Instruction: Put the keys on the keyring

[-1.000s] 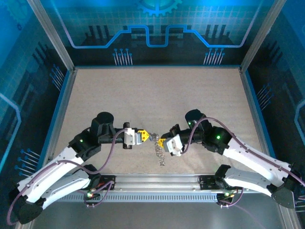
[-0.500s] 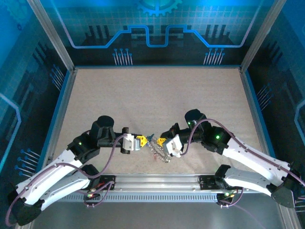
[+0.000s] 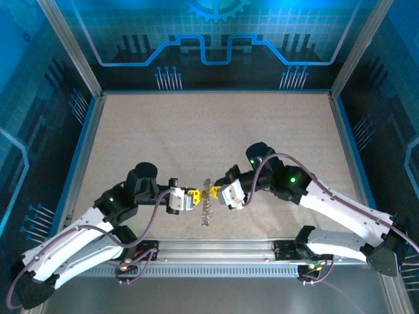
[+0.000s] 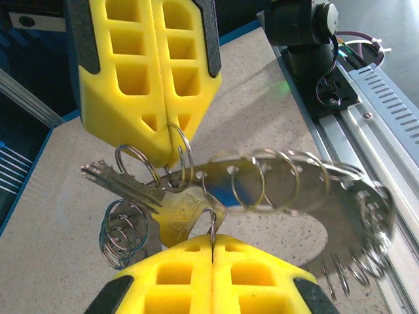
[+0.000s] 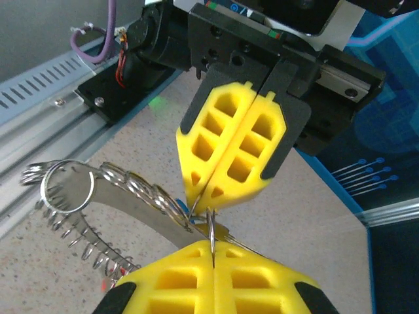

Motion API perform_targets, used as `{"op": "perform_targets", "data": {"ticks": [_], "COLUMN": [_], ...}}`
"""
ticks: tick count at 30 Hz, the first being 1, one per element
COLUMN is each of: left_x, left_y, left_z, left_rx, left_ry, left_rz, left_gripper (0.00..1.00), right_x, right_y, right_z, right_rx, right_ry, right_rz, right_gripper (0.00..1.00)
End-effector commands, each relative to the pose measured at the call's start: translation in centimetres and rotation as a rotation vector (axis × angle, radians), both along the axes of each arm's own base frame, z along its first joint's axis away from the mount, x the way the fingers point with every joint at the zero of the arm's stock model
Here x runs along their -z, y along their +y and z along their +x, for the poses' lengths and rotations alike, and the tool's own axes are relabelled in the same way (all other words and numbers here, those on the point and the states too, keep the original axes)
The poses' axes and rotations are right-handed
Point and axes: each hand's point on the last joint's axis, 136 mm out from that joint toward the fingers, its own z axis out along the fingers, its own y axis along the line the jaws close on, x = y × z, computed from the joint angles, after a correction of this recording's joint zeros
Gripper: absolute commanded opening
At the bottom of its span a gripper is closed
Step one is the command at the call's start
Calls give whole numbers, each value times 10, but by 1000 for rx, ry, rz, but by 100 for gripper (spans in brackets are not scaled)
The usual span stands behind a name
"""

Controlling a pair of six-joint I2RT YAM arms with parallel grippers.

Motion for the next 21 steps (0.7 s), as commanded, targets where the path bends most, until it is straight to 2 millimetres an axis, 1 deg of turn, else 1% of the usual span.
{"op": "perform_targets", "data": {"ticks": [1, 6, 10, 13, 17, 21], "left_x": [-7, -12, -24, -19, -12, -18], "left_y": [-4, 3, 14, 20, 22, 24], "left_z": [1, 8, 11, 12, 8, 7], "left_rx": [7, -60, -117, -141, -126, -127], "left_ry": [-32, -51, -44, -23, -15, -35], "left_rz": [-32, -47, -108, -90, -54, -62], "left_gripper": [0, 0, 0, 0, 0, 0], "right_x": [-11, -16, -13, -9, -5, 4], "right_y": [3, -3, -10, -11, -8, -10], "right_z": [-14, -12, -10, -11, -8, -1], "right_rx": [-41, -23, 6, 10, 15, 38], "right_ry": [76, 130, 148, 161, 166, 182], "right_rz": [15, 32, 30, 22, 13, -9], "right_gripper": [0, 0, 0, 0, 0, 0]}}
